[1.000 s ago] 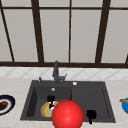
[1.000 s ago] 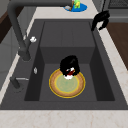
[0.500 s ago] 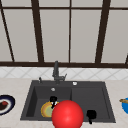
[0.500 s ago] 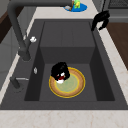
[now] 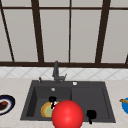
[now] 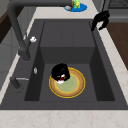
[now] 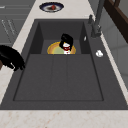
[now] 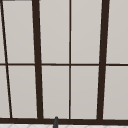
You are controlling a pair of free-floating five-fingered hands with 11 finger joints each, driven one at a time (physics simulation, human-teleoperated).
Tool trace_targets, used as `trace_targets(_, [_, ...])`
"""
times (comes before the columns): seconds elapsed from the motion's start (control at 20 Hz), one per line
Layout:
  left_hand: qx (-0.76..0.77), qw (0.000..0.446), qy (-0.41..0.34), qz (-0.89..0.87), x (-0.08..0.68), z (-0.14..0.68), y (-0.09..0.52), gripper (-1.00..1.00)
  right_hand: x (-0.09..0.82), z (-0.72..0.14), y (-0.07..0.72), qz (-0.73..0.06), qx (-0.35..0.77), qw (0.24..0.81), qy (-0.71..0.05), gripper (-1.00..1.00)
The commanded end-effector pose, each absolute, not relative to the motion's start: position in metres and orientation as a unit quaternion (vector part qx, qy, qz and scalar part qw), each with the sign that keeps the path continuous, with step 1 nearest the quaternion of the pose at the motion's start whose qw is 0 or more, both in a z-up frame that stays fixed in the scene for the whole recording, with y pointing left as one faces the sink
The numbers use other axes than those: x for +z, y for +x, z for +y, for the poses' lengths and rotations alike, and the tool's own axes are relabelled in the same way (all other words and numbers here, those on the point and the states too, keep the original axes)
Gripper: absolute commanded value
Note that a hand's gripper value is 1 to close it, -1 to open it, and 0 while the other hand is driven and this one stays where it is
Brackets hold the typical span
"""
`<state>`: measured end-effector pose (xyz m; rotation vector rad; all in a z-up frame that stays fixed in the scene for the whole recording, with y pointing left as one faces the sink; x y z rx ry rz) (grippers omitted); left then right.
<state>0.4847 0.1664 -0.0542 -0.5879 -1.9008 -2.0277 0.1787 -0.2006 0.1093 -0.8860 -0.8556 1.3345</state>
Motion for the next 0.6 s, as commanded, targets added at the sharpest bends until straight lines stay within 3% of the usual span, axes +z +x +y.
trace_targets(0.0, [-0.711, 0.146, -0.217, -0.652, -0.065, 0.166, 0.473, 1.00, 0.109, -0.201, 0.179, -0.371, 0.579, 0.615, -0.385, 0.00])
trace_targets(0.1, [-0.712, 0.129, -0.205, -0.660, -0.055, 0.162, 0.469, 1.00, 0.109, -0.201, 0.179, -0.371, 0.579, 0.615, -0.385, 0.00])
trace_targets(0.15, [-0.713, 0.124, -0.199, -0.661, -0.053, 0.159, 0.469, -1.00, 0.109, -0.201, 0.179, -0.371, 0.579, 0.615, -0.385, 0.00])
trace_targets(0.25, [-0.710, 0.125, -0.167, -0.673, -0.042, 0.162, 0.476, -1.00, 0.109, -0.201, 0.179, -0.371, 0.579, 0.615, -0.385, 0.00])
trace_targets(0.55, [-0.714, 0.123, -0.187, -0.663, -0.009, 0.170, 0.472, -1.00, 0.109, -0.201, 0.179, -0.371, 0.579, 0.615, -0.385, 0.00])
